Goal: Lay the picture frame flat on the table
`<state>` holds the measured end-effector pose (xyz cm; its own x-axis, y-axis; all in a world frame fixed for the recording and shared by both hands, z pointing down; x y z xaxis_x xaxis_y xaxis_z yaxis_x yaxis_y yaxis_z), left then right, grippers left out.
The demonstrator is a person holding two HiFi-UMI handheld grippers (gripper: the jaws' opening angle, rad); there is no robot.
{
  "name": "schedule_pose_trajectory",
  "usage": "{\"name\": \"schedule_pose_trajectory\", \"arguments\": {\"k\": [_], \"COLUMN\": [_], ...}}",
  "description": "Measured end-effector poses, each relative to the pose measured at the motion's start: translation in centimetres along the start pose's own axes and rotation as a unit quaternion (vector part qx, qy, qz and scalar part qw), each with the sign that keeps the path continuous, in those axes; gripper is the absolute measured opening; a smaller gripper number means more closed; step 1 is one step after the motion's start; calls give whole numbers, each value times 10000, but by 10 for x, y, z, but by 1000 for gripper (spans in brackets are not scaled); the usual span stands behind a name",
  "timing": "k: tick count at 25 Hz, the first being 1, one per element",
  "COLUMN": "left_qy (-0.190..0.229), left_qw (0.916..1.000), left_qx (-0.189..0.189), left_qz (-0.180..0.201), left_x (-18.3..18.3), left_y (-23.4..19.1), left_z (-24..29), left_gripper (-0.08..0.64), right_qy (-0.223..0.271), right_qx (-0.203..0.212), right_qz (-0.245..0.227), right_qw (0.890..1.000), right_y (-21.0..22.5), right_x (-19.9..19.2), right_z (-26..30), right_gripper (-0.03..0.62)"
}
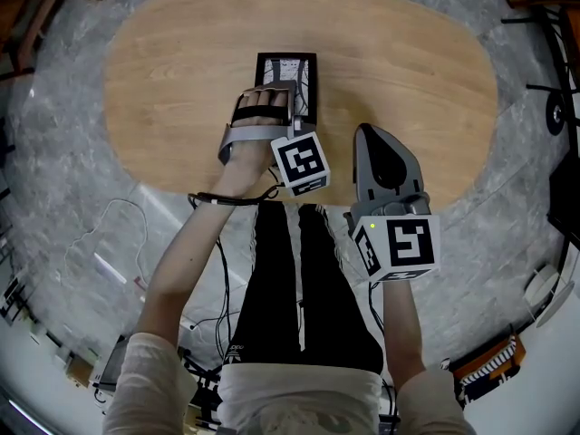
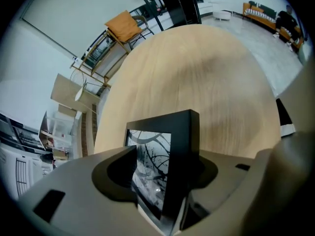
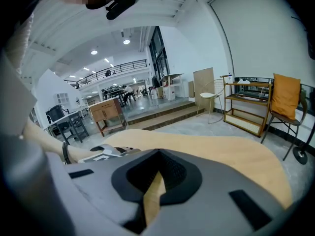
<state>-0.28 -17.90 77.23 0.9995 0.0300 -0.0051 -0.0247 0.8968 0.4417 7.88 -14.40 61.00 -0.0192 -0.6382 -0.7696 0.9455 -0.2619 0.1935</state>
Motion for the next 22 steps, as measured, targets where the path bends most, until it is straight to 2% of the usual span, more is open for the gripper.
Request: {"name": "schedule_pose_trajectory", "arguments": {"k": [6,15,17,19,22], "left_qy": [107,356,462,646,732], "left_qw": [9994,9970,9951,9899,9867], "left_qx": [-336,-679,-839,-1111,-1198], "left_qz": [41,-92,-245,-598,-818], "left_x": [1,2,5,9,10], "left_y": [13,17,20,26,29], "left_z": [3,3,3,1,0], "left_gripper": [276,304,313,349,357], "right_qy": [-85,-181,-209,-243,-252], "right_qx": [68,135,148,166,196], "right_qz": [8,43,60,77,63], "right_qw": [9999,9997,9997,9995,9995], "right_y": [0,-2,-2,-1,-1], "right_x": [-7,-14,-16,-18,-19], "right_z": [1,5,6,7,8], "right_gripper": [8,8,8,8,8]}}
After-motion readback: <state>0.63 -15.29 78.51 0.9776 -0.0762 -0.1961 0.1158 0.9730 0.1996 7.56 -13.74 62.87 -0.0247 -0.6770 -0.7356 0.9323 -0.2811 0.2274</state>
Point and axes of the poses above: the fingertips, and each gripper's own axes: z forward along the fingers, y to its right, x out of its top, the point moved 1 cm from there along -z, backward along the fingers, and after that the axes turned 4 degrees about -y, right-handed, at the moved point
